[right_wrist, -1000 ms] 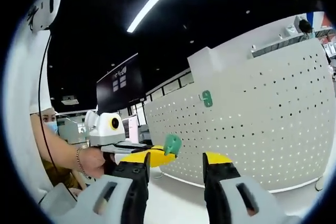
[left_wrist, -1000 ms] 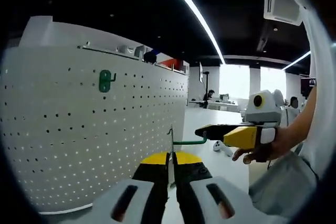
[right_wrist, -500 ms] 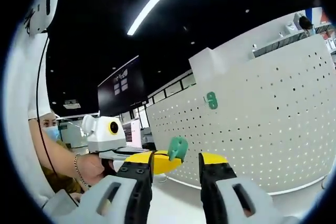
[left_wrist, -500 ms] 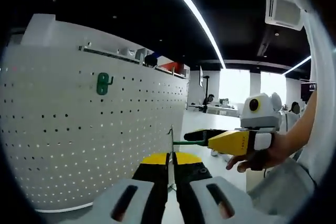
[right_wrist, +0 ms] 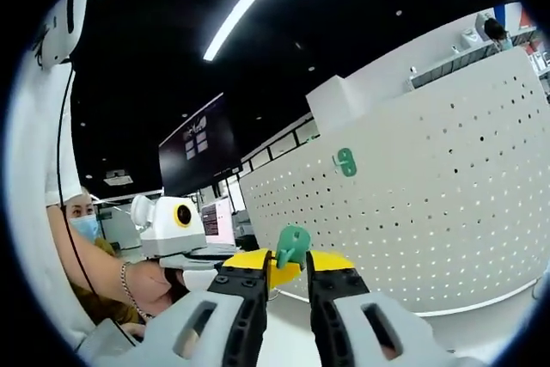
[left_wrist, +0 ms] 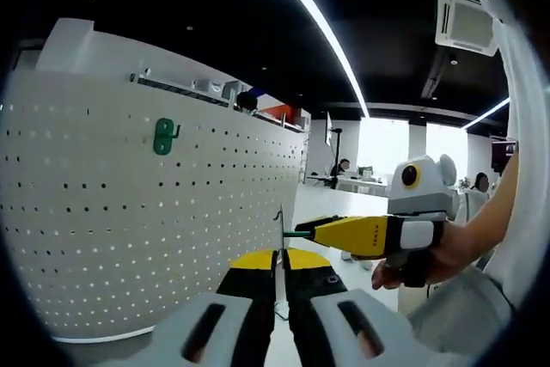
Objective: Insert the hook assembly into the mounting plate slot until the hook locks in place.
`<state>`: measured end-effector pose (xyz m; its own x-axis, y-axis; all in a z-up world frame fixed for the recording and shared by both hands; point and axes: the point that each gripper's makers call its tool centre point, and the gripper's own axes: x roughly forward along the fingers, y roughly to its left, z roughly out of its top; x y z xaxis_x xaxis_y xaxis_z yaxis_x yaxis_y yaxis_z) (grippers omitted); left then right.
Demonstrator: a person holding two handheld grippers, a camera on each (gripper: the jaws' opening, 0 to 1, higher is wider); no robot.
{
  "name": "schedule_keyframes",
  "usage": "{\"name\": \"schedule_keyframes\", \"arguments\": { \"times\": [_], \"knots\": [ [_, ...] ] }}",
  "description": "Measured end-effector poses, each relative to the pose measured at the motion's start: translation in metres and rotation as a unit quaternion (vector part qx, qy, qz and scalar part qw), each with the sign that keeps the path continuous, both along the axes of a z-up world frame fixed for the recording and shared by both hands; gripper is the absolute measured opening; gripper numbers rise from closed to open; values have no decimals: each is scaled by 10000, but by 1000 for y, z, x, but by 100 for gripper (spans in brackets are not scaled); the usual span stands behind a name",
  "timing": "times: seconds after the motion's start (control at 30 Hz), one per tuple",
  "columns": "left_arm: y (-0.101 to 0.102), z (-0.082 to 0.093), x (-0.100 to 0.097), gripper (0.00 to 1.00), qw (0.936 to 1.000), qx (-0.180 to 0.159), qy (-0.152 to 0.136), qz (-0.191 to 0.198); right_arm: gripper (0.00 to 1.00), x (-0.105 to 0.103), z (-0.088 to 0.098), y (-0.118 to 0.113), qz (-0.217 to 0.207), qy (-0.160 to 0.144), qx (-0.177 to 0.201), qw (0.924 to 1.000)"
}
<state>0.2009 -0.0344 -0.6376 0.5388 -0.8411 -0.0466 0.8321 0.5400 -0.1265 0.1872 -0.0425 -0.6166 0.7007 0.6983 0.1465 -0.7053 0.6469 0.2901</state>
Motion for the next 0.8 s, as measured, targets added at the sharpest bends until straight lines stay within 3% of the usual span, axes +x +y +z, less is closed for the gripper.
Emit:
{"name": "schedule_keyframes", "arguments": {
  "times": [0.6,0.8],
  "knots": [
    [3,1,1,2,9999,-44,12,99,5,6,2,8,-40,17,-19,10000],
    [4,-1,1,2,9997,68,-46,232,4,10,-2,11,-246,20,-225,9994]
  ]
}}
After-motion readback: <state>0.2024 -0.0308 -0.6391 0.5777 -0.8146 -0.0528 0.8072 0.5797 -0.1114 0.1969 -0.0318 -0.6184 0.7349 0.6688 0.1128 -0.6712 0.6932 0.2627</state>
